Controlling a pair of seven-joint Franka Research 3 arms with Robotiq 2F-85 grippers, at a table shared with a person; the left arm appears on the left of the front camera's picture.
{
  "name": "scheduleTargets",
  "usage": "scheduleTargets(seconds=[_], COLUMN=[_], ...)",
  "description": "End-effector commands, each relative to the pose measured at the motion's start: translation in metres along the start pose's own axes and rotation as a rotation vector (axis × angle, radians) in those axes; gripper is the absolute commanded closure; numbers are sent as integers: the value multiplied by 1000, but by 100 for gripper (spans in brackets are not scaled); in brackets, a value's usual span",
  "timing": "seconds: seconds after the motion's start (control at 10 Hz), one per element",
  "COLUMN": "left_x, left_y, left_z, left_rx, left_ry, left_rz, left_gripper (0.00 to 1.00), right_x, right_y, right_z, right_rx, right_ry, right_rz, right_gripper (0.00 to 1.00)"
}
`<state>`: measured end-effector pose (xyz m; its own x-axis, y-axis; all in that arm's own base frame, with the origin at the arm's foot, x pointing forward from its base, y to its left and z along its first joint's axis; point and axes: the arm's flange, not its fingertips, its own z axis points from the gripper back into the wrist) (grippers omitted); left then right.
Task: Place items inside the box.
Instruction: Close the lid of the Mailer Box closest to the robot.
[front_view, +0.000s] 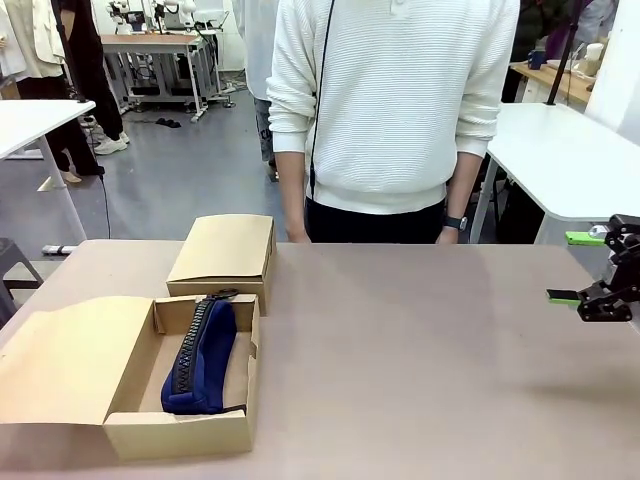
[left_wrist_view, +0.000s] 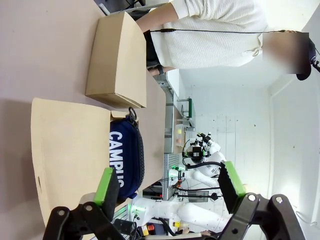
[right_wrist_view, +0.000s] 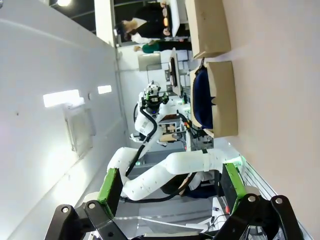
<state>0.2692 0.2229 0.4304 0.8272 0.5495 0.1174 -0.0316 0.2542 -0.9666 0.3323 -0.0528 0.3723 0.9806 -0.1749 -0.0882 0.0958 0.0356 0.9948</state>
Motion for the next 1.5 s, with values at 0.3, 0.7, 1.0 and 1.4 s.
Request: scheduleTargets(seconds=[0.3, 0.7, 1.0, 1.4], left_x=[-80, -92, -78, -50], left_y=[-51, -13, 19, -4], left_z=[-35, -63, -54, -38], left_rx=[-316, -281, -409, -259], left_ry=[239, 305, 137, 316], left_rz=[-946, -1665, -2081, -1793], left_gripper=[0, 0, 0, 0], right_x=[1, 1, 1, 1], right_y=[6, 6, 6, 6], right_z=[-1, -1, -1, -1], right_rx=[20, 20, 20, 20], right_ry=[-11, -11, -11, -11], right_rz=[-21, -21, -21, -21], right_gripper=[0, 0, 0, 0])
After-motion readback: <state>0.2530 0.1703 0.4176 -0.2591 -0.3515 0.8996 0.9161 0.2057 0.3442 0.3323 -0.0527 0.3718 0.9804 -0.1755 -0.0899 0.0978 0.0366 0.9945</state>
